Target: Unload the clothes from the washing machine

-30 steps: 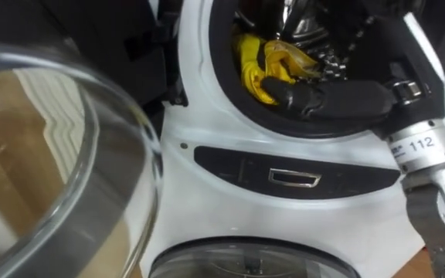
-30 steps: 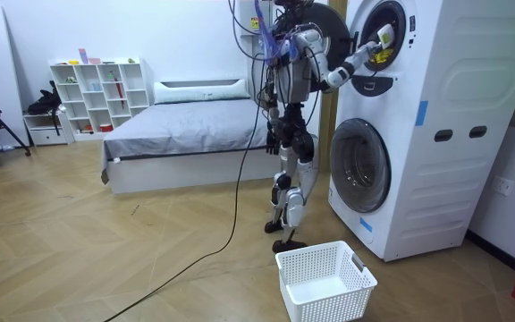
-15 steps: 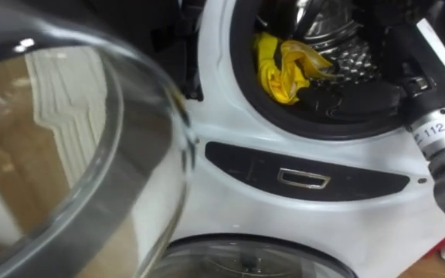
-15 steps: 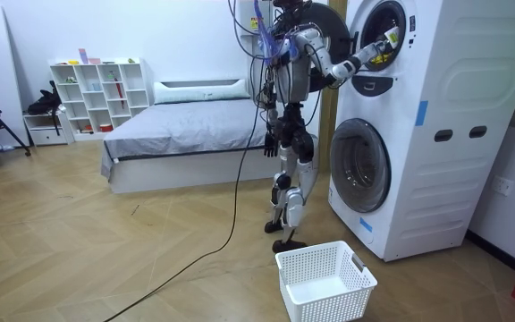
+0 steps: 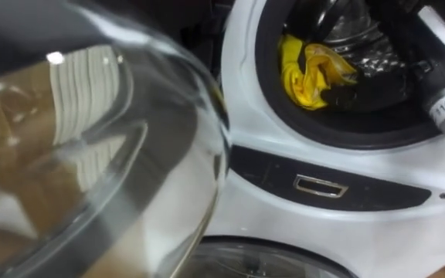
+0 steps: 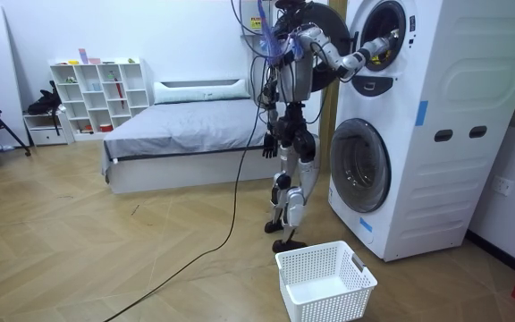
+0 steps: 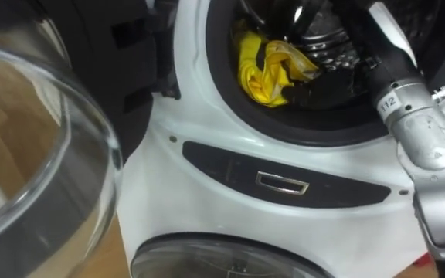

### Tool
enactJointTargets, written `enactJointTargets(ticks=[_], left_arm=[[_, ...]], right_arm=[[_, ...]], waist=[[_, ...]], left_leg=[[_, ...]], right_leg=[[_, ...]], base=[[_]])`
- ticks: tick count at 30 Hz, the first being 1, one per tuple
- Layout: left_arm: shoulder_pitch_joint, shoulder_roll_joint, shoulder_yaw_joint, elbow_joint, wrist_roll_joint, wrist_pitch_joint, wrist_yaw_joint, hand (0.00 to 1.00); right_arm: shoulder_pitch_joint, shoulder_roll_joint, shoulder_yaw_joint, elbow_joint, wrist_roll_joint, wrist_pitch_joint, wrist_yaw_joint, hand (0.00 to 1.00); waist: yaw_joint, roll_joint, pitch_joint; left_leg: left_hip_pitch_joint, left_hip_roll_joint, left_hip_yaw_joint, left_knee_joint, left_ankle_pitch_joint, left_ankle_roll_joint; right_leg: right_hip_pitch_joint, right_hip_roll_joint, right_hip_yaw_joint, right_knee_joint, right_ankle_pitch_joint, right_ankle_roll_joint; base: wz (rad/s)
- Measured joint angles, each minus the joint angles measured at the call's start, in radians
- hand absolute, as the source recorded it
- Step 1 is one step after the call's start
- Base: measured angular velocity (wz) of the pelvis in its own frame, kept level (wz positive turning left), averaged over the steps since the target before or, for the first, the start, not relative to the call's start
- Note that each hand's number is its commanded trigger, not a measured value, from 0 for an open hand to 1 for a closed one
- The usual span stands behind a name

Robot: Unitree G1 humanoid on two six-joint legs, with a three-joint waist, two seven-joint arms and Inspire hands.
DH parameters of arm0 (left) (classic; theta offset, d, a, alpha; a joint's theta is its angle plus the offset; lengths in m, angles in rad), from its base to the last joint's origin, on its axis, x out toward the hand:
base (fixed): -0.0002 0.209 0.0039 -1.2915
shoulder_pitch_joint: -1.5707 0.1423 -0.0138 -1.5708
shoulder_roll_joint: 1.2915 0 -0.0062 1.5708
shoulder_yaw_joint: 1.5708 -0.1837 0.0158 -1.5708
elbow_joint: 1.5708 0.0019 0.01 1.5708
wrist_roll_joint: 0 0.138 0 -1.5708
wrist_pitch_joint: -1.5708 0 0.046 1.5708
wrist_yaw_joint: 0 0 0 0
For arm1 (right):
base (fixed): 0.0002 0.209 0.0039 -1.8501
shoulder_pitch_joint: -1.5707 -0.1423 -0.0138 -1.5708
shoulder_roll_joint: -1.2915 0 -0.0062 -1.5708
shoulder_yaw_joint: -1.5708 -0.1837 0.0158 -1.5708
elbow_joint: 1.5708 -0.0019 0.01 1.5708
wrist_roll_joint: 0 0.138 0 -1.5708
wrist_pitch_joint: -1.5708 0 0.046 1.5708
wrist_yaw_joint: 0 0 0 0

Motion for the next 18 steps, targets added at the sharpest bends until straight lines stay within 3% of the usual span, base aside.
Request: enactJointTargets(ticks=[8,12,13,14,15,18], left_arm=[[-0.014,0.015,-0.019,-0.023,-0.003,0.001,-0.001,0.0],[-0.027,0.024,-0.021,-0.025,0.001,-0.003,-0.001,0.0],[-0.028,0.025,-0.021,-0.025,0.001,-0.003,-0.001,0.0],[-0.031,0.026,-0.021,-0.025,0.002,-0.003,-0.001,0.0],[-0.029,0.029,-0.021,-0.025,0.002,-0.003,-0.002,0.0],[-0.031,0.034,-0.027,-0.021,0.004,-0.003,-0.003,0.0]], right_arm=[[-0.034,0.0,0.04,0.0,-0.071,0.01,0.052,0.0],[-0.058,-0.001,0.065,-0.003,-0.114,0.022,0.094,0.0],[-0.06,-0.001,0.065,-0.006,-0.125,0.022,0.105,0.2],[-0.064,-0.001,0.065,-0.006,-0.142,0.022,0.123,0.67],[-0.069,-0.001,0.064,-0.006,-0.151,0.023,0.139,1.0],[-0.088,-0.001,0.065,-0.005,-0.157,0.031,0.18,1.0]], waist=[[0.0,-0.016,0.0012],[0.018,-0.02,0.002],[0.019,-0.02,0.002],[0.024,-0.019,0.0024],[0.025,-0.016,0.0042],[0.026,-0.018,0.0029]], left_leg=[[-0.001,0.001,-0.002,0.002,0.0,0.0],[-0.004,0.003,0.006,0.001,0.0,0.0],[-0.007,0.003,0.005,0.002,0.0,0.0],[-0.008,0.002,0.006,0.002,0.0,0.0],[-0.008,0.002,0.006,0.002,0.0,0.0],[-0.005,0.002,0.007,0.002,0.0,0.0]], right_leg=[[0.001,-0.002,0.0,0.0,0.0,0.0],[-0.006,0.001,0.012,0.0,0.0,0.0],[-0.008,0.001,0.012,0.0,0.0,0.0],[-0.008,0.001,0.012,0.0,0.0,0.0],[-0.007,0.001,0.012,0.0,0.0,0.0],[-0.006,0.002,0.012,0.0,0.0,0.0]], base=[[0.01],[-0.1],[-0.04],[0.0],[0.0],[0.0]])
